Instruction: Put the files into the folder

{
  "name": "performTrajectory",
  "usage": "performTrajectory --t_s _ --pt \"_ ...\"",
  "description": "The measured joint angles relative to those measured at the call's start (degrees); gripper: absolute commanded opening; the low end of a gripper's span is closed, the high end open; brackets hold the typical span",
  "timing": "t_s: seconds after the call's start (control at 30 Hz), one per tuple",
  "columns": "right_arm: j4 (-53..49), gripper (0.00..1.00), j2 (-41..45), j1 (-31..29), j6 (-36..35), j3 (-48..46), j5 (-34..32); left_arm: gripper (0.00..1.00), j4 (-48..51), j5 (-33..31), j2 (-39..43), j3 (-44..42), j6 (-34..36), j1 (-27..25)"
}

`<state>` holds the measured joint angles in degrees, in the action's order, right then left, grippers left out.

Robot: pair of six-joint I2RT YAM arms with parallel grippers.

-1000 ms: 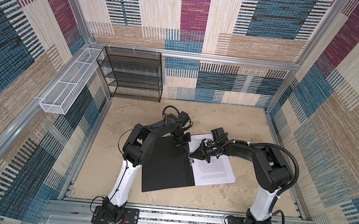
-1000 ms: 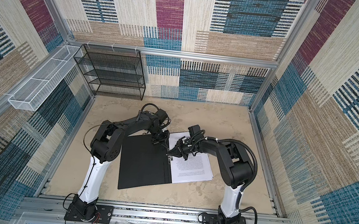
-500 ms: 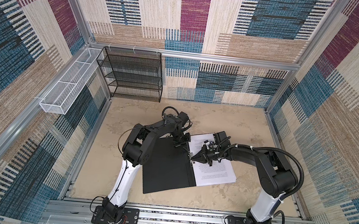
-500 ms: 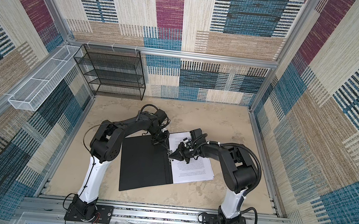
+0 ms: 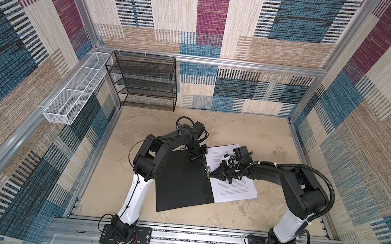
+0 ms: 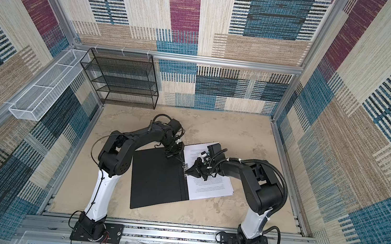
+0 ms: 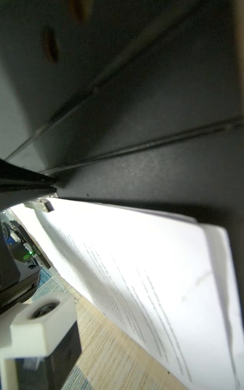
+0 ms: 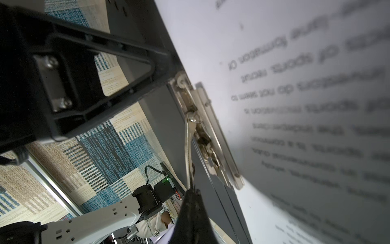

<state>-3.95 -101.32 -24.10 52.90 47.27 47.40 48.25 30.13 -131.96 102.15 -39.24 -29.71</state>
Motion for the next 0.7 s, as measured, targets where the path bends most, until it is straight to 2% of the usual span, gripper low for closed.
performTrajectory --t_s 0.23,0.47,0.7 --pt "1.9 0.00 0.7 0.0 -0.4 -1.9 -1.6 0.00 0.0 0.2 -0.5 0.0 0.0 0.1" --pt "3.5 0.00 3.9 0.0 1.1 -4.2 -6.3 0.00 0.3 0.9 -1.0 0.3 0.0 0.3" --pt "6.7 0.00 3.3 0.0 2.8 -5.5 -6.0 0.00 2.9 2.2 -3.1 3.4 0.2 0.5"
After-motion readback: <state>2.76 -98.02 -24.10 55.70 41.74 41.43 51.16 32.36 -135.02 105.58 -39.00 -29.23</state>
